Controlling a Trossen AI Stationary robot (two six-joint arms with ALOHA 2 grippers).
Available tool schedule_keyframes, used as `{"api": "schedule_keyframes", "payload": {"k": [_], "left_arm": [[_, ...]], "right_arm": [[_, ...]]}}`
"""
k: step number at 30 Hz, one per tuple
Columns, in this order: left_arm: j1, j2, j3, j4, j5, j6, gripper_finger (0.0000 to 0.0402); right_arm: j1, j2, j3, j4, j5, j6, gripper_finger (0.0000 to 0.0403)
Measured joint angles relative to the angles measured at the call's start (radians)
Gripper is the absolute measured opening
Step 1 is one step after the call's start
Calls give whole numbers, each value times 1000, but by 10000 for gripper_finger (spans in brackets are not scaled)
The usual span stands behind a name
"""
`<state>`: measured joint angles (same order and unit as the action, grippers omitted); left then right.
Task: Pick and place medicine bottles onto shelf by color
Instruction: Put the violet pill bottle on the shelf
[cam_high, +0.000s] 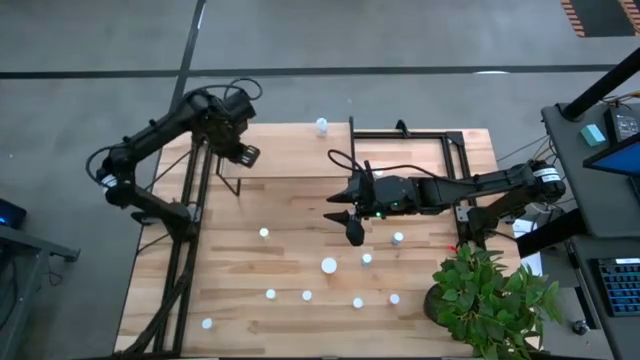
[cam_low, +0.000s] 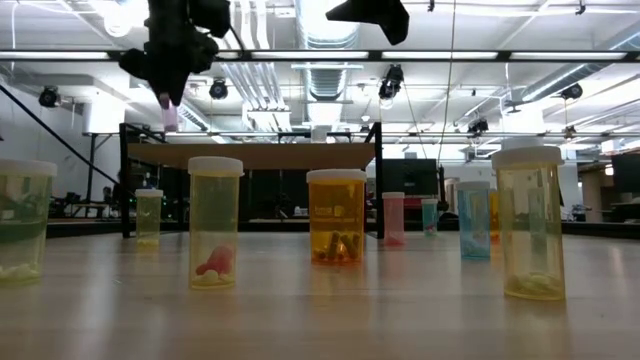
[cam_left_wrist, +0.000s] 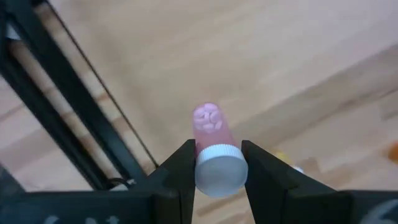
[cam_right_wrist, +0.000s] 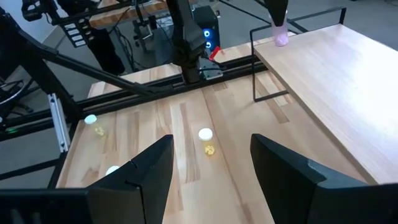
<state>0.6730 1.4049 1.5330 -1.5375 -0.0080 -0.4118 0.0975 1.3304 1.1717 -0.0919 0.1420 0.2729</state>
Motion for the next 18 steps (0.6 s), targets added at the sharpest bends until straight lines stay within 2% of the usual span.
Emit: {"api": "schedule_keyframes", "payload": {"k": [5, 18], "left_arm": [[7, 24, 2, 0, -84, 41, 88], [7, 104, 5, -34, -83, 104, 88]], "right_arm": [[0, 0, 0, 0, 8, -4, 203], [-2, 0, 0, 0, 19, -15, 203]]}}
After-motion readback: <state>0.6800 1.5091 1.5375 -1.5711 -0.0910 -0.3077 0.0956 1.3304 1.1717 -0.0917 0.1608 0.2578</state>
